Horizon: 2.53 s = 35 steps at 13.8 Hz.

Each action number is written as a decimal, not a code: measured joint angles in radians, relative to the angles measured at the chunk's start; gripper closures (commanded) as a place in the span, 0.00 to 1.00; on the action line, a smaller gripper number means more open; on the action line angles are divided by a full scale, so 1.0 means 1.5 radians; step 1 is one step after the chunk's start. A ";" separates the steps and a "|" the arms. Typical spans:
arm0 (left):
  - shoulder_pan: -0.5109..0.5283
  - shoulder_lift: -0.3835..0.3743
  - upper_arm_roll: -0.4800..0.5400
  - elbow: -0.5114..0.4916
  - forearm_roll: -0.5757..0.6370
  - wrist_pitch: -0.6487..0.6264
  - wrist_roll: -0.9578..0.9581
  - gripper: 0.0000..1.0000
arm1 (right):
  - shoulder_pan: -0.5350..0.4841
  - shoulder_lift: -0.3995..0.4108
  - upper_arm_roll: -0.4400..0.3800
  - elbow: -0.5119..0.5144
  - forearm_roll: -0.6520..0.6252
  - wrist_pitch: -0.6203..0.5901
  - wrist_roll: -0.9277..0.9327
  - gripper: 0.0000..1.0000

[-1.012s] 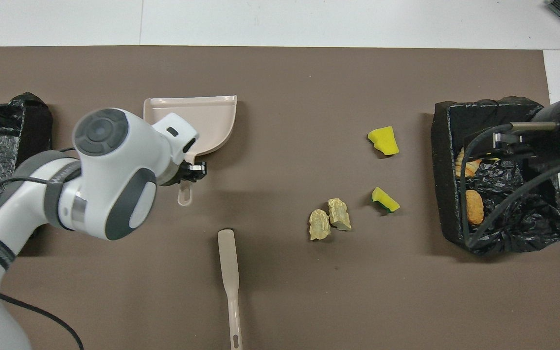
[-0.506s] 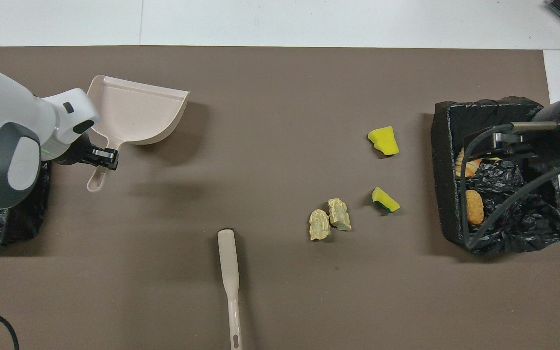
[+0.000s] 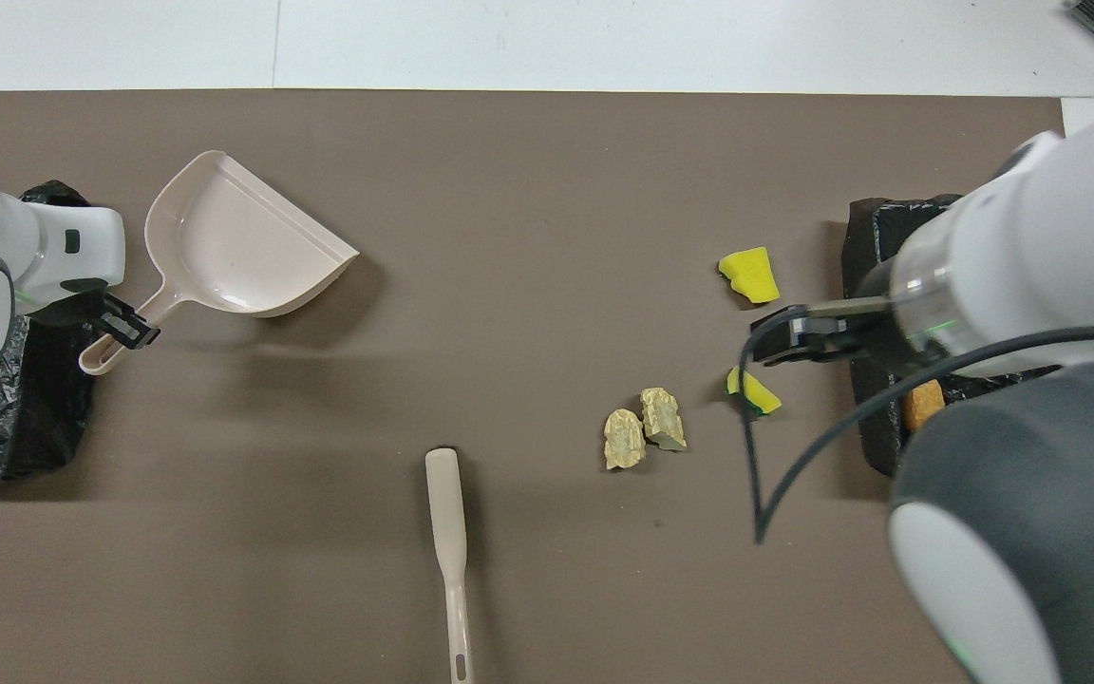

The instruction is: Sweep and dump trash in bin

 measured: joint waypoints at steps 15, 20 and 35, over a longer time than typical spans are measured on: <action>0.006 -0.028 -0.017 -0.133 0.015 0.120 0.367 1.00 | 0.432 0.106 0.005 -0.343 0.004 0.448 0.388 0.11; 0.006 -0.032 -0.015 -0.139 0.016 0.132 0.377 1.00 | 0.437 0.070 0.005 -0.396 0.004 0.449 0.388 0.45; 0.007 -0.033 -0.014 -0.145 0.016 0.145 0.377 1.00 | 0.402 0.059 -0.013 -0.381 -0.028 0.481 0.431 1.00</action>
